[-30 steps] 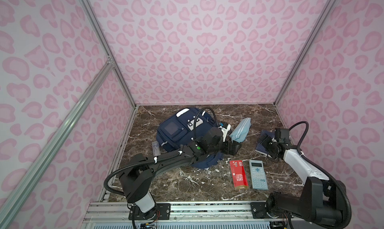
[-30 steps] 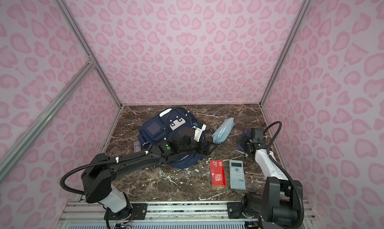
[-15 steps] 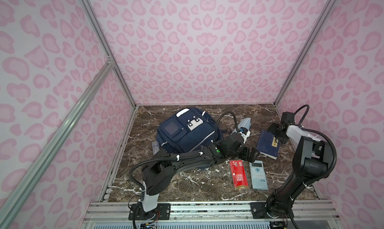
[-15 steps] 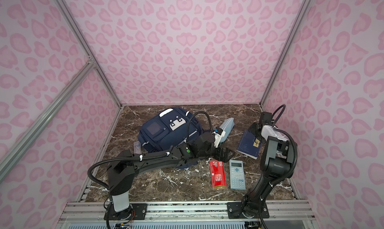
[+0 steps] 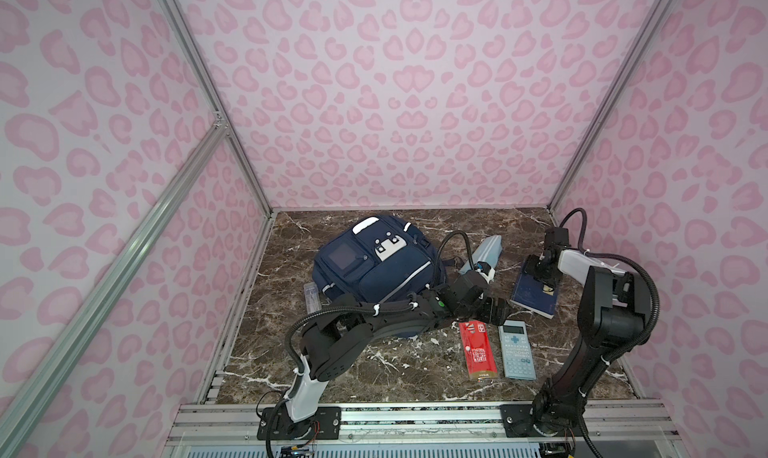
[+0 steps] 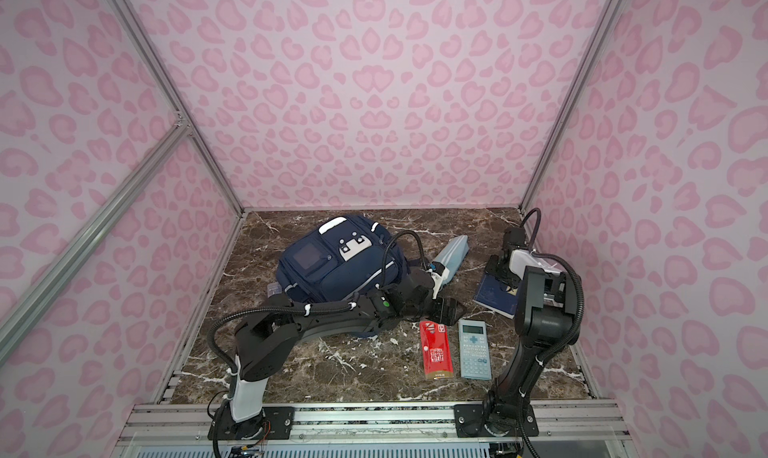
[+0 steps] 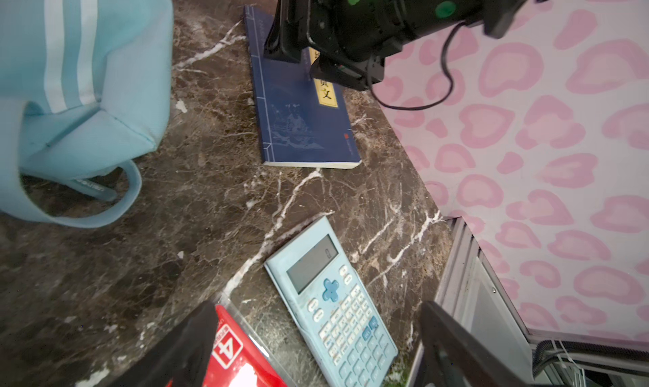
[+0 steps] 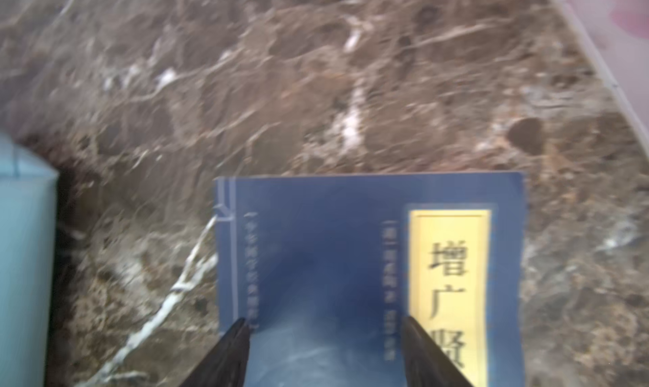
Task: Pack the student bag
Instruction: 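Lower the right gripper to the book's edge while the left gripper moves beside it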
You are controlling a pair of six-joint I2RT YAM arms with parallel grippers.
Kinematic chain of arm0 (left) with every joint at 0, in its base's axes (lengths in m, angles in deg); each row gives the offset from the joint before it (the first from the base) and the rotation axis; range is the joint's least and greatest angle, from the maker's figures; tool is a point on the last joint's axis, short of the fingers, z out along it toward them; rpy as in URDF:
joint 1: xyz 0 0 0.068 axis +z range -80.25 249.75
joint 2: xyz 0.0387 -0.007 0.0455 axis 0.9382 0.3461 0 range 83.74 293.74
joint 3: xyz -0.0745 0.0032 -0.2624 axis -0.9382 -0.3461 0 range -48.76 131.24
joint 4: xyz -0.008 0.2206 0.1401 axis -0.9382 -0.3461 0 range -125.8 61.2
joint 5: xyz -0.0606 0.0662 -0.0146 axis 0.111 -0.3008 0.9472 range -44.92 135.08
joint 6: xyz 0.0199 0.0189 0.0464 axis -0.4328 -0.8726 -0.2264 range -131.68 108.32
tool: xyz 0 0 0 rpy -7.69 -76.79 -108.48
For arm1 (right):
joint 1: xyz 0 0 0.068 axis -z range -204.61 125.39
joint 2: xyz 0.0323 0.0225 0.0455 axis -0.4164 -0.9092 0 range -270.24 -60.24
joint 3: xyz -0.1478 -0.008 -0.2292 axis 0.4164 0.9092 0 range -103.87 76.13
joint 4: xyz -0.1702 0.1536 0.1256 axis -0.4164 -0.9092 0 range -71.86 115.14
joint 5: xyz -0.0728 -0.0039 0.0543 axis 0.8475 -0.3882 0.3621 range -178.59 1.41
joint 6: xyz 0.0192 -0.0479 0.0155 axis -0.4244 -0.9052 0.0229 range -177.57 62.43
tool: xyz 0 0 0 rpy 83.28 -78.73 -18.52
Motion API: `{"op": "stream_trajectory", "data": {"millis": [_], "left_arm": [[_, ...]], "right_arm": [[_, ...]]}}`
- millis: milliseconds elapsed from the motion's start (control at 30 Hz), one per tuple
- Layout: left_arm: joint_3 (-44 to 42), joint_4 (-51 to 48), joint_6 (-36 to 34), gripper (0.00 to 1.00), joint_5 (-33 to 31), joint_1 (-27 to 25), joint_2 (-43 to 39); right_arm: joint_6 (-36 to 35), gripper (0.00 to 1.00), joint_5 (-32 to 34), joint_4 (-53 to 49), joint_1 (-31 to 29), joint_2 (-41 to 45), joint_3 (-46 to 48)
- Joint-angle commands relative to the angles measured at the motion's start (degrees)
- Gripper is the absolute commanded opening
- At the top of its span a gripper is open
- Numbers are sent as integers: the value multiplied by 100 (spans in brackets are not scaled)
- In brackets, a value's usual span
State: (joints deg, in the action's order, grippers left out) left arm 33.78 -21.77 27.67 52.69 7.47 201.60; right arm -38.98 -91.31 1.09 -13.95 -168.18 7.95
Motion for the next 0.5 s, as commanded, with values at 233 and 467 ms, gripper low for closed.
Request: {"op": "stream_trajectory", "data": {"millis": [233,467], "left_arm": [[1017,-179,-85,86,-247,150,1045],[1348,-223,-40,86,-181,181,1343]], "right_arm": [[-312,62,-918,-333,-513,179,510],[490,86,-255,-141,526,576,788]]}}
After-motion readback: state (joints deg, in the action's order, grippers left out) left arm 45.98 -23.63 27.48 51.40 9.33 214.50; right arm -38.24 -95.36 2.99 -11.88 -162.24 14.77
